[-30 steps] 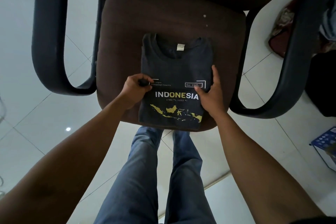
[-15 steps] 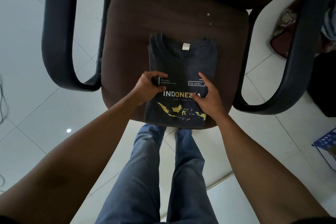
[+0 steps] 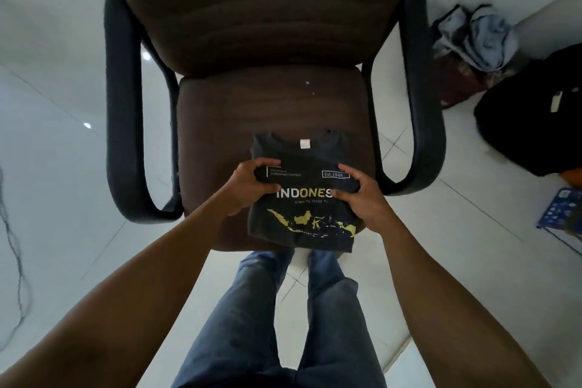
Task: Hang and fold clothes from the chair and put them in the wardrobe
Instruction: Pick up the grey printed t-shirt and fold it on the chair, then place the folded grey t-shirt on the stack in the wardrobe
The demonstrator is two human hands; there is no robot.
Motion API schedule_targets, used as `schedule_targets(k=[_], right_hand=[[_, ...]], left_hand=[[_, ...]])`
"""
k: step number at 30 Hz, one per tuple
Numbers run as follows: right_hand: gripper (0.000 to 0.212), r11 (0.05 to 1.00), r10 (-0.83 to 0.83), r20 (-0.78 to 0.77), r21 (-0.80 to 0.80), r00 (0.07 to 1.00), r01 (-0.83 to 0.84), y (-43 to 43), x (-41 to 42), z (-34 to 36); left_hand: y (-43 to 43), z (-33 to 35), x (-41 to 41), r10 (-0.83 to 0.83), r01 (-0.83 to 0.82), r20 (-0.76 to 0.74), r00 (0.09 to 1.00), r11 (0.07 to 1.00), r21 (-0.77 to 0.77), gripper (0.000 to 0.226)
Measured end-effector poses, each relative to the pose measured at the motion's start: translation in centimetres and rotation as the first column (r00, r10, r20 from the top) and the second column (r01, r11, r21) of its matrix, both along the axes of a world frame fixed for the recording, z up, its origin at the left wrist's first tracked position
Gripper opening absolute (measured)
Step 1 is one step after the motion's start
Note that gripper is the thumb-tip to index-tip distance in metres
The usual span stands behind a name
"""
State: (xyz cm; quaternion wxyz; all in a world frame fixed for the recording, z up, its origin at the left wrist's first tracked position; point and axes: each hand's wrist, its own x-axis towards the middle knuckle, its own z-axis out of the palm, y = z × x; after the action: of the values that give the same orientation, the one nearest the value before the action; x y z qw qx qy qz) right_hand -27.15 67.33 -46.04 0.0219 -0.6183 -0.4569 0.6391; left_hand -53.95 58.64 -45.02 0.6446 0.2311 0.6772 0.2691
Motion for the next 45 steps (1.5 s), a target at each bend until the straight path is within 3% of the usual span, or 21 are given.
schedule_targets(k=[6,11,17,24,32,34,39,42,45], right_hand=[[0.066,0.975,-0.217,-0.047,0.037,0.975,0.219,-3.5,4.6,4.4],[0.067,0.896,-0.434,-0.037,0.09,0.9,0.436,-10.2,9.8,7.8],[0.06,0.64,-0.754,-0.102,0.112,0.649,0.76,-22.2,15.4,11.7],[0.059,0.29,-0.935,-0.152,0.197,0.322,0.936,-41.5,16.6,16.1],[0.051,-0.119,-0.974,-0.224,0.342,-0.042,0.932,-66.2,10.2,23.8],[0.052,-0.25,-0.957,-0.237,0.377,-0.168,0.892,-72.6,8.6,25.5],[0.054,-0.488,-0.869,-0.312,0.412,-0.384,0.77,-82.9,6.7,28.9],[0.054,-0.596,-0.803,-0.343,0.454,-0.488,0.662,-88.2,5.9,31.3],[0.054,-0.648,-0.758,-0.352,0.504,-0.549,0.571,-92.6,6.2,34.3]], left_hand=[[2.3,3.9,4.0,-0.195,0.2,-0.084,0.977,0.978,0.061,0.056],[2.4,6.5,9.4,-0.412,0.422,-0.105,0.905,0.901,0.1,0.054],[-1.1,9.4,17.7,-0.662,0.664,-0.079,0.746,0.727,0.176,0.053],[-12.3,12.6,25.4,-0.877,0.854,-0.082,0.473,0.433,0.289,0.056],[-31.0,20.6,30.2,-0.988,0.904,-0.11,0.107,0.051,0.425,0.052],[-36.6,23.0,32.1,-0.988,0.881,-0.148,-0.037,-0.103,0.462,0.051],[-47.2,27.6,36.1,-0.944,0.779,-0.214,-0.252,-0.329,0.533,0.047],[-53.3,30.4,39.0,-0.894,0.689,-0.255,-0.367,-0.446,0.572,0.049],[-58.7,33.0,42.1,-0.858,0.614,-0.282,-0.43,-0.507,0.605,0.051]])
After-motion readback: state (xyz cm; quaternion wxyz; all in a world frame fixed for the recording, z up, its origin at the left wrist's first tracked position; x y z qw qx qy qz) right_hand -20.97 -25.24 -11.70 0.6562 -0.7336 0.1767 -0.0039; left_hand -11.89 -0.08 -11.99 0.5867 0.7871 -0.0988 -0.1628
